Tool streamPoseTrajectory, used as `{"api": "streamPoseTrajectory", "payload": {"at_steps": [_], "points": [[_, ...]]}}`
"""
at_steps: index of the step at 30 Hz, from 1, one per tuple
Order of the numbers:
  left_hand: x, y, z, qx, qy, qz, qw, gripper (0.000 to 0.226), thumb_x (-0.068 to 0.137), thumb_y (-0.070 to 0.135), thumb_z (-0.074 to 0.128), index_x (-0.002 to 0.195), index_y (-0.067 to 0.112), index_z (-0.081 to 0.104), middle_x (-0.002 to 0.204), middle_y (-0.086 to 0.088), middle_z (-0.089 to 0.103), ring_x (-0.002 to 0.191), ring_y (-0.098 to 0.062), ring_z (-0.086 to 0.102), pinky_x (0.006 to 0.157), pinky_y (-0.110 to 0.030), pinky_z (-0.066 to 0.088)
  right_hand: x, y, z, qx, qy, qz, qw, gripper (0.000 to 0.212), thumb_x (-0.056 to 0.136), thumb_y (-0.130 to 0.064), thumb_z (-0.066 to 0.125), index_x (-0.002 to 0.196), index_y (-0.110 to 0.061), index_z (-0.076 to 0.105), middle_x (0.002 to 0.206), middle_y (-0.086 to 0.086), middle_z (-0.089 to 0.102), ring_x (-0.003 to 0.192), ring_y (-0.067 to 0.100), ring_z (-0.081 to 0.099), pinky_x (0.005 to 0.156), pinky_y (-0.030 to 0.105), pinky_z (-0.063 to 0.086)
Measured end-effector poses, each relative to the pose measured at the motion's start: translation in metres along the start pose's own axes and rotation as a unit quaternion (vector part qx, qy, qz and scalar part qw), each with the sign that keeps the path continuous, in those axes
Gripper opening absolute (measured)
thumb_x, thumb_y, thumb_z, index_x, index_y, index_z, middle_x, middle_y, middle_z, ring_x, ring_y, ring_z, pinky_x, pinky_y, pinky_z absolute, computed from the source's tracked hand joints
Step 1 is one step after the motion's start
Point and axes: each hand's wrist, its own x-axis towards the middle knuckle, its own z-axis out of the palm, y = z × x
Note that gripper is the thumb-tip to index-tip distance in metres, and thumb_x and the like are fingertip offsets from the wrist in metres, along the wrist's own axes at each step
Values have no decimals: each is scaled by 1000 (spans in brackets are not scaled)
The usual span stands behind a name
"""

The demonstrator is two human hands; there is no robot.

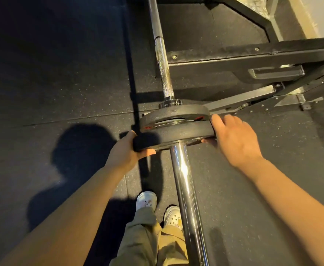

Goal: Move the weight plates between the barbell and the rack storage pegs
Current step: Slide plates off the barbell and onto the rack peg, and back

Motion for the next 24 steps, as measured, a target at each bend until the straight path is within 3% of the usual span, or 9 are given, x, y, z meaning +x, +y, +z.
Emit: {"api": "streamPoseTrajectory", "payload": {"at_steps": [3, 5, 10, 13, 16, 19, 22, 24], "points": [[0, 1, 0, 29, 16, 17, 999, 48, 76, 37, 76, 114, 17, 53, 103, 5, 58, 100, -17, 58, 86, -32, 47, 3, -1, 0, 48, 16, -5, 999, 48, 85, -31, 67, 121, -5, 47, 103, 20, 53, 94, 40, 53, 65, 39, 32], [-4, 13, -4, 84, 58, 66, 993, 52, 74, 44, 75, 113, 17, 53, 103, 6, 55, 97, -16, 57, 79, -25, 42, 0, -1, -1, 41, 3, 3, 999, 48, 90, -34, 61, 125, -7, 42, 107, 17, 53, 96, 38, 53, 65, 36, 30], [-29, 76, 3, 278, 146, 205, 927, 62, 83, 56, 62, 133, 24, 45, 105, 8, 58, 88, -11, 59, 73, -28, 53, -10, -9, -1, -4, 65, -27, 997, 48, 63, -20, 87, 96, 0, 58, 64, 19, 56, 55, 35, 54, 49, 32, 27], [-35, 77, 10, 343, 160, 227, 897, 58, 84, 59, 58, 125, 19, 49, 101, 0, 59, 80, -16, 60, 58, -23, 41, -13, -18, -7, -34, 100, -37, 994, 45, 61, -16, 87, 95, -2, 61, 63, 17, 55, 55, 32, 52, 49, 32, 32], [-36, 48, 9, 283, 174, 225, 916, 51, 80, 51, 64, 111, 11, 58, 97, -7, 63, 73, -19, 62, 58, -23, 41, -19, -31, -11, -24, 135, -47, 989, 47, 58, -11, 86, 96, -7, 60, 73, 13, 57, 65, 31, 52, 54, 34, 37], [-36, 24, 7, 186, 113, 140, 966, 49, 82, 49, 66, 117, 18, 51, 108, 4, 55, 87, -7, 52, 74, -22, 40, -23, -52, -17, 19, 174, -108, 979, 40, 65, -16, 81, 99, -11, 62, 84, 7, 58, 77, 28, 54, 64, 37, 38], [-34, 7, 4, 177, 60, 66, 980, 46, 82, 47, 68, 116, 23, 48, 99, 10, 54, 89, -10, 58, 74, -21, 40, -28, -62, -15, 65, 197, -191, 959, 30, 80, -19, 66, 109, -11, 62, 93, 5, 60, 90, 27, 56, 77, 39, 39], [-32, -1, 6, 164, 22, 30, 986, 47, 83, 44, 68, 120, 22, 48, 91, 11, 56, 86, -14, 62, 75, -25, 46, -33, -49, -9, 95, 177, -199, 959, 45, 80, -22, 64, 122, -9, 57, 108, 7, 61, 105, 28, 55, 89, 40, 38]]}}
